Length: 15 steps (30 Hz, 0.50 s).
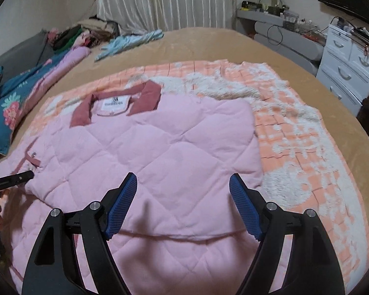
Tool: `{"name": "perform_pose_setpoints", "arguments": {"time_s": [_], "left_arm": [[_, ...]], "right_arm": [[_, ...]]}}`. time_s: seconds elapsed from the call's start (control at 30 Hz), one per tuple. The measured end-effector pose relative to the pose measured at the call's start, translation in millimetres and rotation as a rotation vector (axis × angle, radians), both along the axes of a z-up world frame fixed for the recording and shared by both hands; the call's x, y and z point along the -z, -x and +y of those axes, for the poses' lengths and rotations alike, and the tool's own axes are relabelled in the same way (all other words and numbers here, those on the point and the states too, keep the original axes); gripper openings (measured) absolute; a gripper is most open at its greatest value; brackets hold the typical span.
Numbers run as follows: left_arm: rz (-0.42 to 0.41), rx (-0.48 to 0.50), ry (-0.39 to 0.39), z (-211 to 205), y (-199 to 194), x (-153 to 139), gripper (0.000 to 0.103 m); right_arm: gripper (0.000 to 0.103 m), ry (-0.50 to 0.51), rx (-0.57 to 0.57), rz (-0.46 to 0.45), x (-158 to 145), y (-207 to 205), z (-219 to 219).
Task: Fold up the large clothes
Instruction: 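Lay the sleeve on the jacket front and open the right tool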
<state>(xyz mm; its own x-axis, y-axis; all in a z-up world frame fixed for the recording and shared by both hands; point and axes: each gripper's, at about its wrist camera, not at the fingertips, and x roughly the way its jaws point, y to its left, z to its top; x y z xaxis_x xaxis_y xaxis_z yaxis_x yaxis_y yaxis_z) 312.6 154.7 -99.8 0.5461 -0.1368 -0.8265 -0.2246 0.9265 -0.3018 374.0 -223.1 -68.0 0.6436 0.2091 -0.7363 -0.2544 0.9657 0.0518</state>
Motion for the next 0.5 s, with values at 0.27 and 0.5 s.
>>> {"name": "perform_pose_setpoints", "arguments": {"time_s": [0.27,0.5], "left_arm": [[0.005,0.012,-0.008,-4.3,2.9,4.2,0.021],[0.005,0.007,-0.035,-8.7,9.2,-2.1,0.030]], "right_arm": [[0.075,0.029,0.036,0.155,45.7,-26.0,-5.1],[0.075,-0.003,0.066,0.165,53.9,-25.1,-9.5]]}}
